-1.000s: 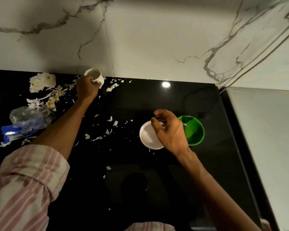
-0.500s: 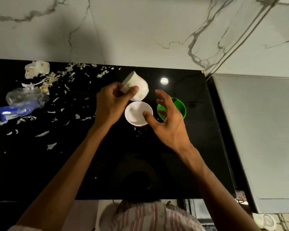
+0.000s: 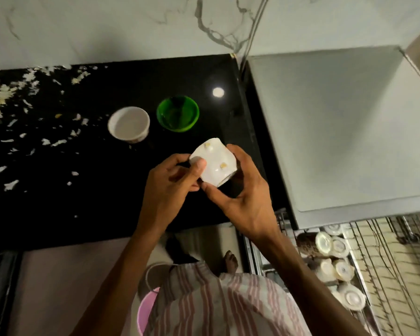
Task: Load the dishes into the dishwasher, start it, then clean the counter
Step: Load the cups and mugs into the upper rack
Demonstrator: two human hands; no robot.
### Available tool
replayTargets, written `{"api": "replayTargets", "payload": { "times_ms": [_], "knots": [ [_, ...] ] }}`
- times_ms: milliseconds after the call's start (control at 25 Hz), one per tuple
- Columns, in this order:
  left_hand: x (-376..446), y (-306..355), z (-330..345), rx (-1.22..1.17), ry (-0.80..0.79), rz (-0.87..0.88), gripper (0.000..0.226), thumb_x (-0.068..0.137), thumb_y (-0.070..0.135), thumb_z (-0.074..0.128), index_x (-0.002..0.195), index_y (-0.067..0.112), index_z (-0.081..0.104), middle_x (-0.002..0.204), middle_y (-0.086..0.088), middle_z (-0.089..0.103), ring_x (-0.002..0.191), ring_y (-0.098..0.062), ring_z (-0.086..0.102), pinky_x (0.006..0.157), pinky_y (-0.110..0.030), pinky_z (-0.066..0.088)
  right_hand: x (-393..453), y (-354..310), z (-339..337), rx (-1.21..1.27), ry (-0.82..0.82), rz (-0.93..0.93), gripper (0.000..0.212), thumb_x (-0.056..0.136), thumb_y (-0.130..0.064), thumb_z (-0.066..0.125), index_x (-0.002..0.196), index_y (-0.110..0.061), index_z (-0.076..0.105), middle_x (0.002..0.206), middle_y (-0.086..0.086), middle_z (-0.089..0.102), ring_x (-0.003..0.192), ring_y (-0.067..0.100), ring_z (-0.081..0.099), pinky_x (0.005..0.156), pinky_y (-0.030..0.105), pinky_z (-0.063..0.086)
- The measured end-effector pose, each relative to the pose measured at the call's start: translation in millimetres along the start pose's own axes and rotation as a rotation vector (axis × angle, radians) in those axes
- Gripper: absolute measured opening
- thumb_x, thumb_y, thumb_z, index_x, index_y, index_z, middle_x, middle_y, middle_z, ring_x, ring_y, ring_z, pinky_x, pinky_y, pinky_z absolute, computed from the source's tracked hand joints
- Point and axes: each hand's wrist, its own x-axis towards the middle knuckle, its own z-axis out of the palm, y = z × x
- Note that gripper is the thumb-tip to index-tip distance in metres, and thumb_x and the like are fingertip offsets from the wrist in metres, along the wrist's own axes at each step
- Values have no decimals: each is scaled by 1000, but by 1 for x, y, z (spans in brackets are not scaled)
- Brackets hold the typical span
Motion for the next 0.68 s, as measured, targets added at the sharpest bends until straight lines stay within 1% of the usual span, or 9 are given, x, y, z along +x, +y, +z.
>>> {"api": "replayTargets", "payload": {
  "times_ms": [80, 120, 200, 320, 400, 480, 560, 600, 680],
  "knots": [
    [-19, -10, 21, -40, -40, -45, 23, 87, 36, 59, 103, 21, 66, 89, 4, 71, 82, -5, 70, 64, -17, 53, -20, 10, -13, 82, 45, 73, 70, 74, -25, 84, 134, -25, 47, 121, -10, 60, 108, 10, 62, 86, 32, 56],
    [-28, -14, 30, -66, -69, -81, 28, 88, 37, 57, 109, 19, 65, 92, 3, 69, 85, -4, 69, 64, -16, 53, -29, 13, -16, 129, 62, 99, 68, 74, -25, 84, 132, -25, 49, 118, -10, 61, 106, 12, 63, 83, 35, 57],
    [-40, -24, 44, -163, -137, -186, 43, 86, 45, 53, 118, 17, 62, 100, 0, 69, 91, -8, 69, 69, -21, 54, -44, 19, -19, 218, 94, 161, 65, 75, -22, 84, 130, -21, 51, 114, -8, 64, 103, 13, 67, 82, 38, 59],
    [-48, -36, 54, -315, -212, -341, 47, 88, 47, 52, 124, 19, 60, 116, -7, 68, 107, -20, 67, 86, -38, 53, -62, 25, -23, 290, 143, 262, 61, 76, -22, 83, 128, -19, 53, 111, -4, 68, 99, 13, 69, 82, 38, 59],
    [-50, -42, 59, -354, -300, -415, 49, 89, 45, 52, 129, 17, 57, 121, -8, 67, 110, -21, 66, 90, -36, 53, -72, 29, -30, 247, 151, 285, 58, 79, -27, 81, 128, -20, 53, 111, -5, 68, 101, 12, 68, 82, 37, 59],
    [-53, -45, 63, -368, -407, -497, 47, 89, 43, 52, 127, 16, 58, 118, -8, 69, 109, -20, 66, 84, -29, 55, -83, 29, -35, 184, 173, 321, 55, 80, -33, 79, 128, -22, 53, 110, -9, 68, 101, 8, 67, 82, 34, 59],
    [-52, -47, 71, -339, -489, -552, 41, 88, 43, 53, 119, 18, 63, 113, -7, 71, 105, -19, 68, 76, -24, 56, -95, 31, -38, 95, 229, 341, 56, 81, -39, 77, 130, -24, 53, 112, -12, 66, 100, 5, 66, 82, 30, 58],
    [-52, -48, 75, -315, -501, -561, 39, 85, 44, 55, 115, 21, 65, 111, -6, 72, 103, -18, 69, 75, -25, 56, -101, 33, -39, 49, 254, 344, 59, 82, -41, 76, 132, -25, 51, 115, -12, 64, 101, 5, 65, 81, 28, 58],
    [-55, -52, 88, -281, -511, -596, 39, 76, 46, 62, 108, 24, 67, 111, -6, 71, 103, -20, 69, 80, -30, 56, -115, 40, -41, -25, 304, 367, 66, 81, -45, 75, 138, -26, 46, 121, -12, 60, 104, 5, 62, 82, 24, 56]
  ]
}}
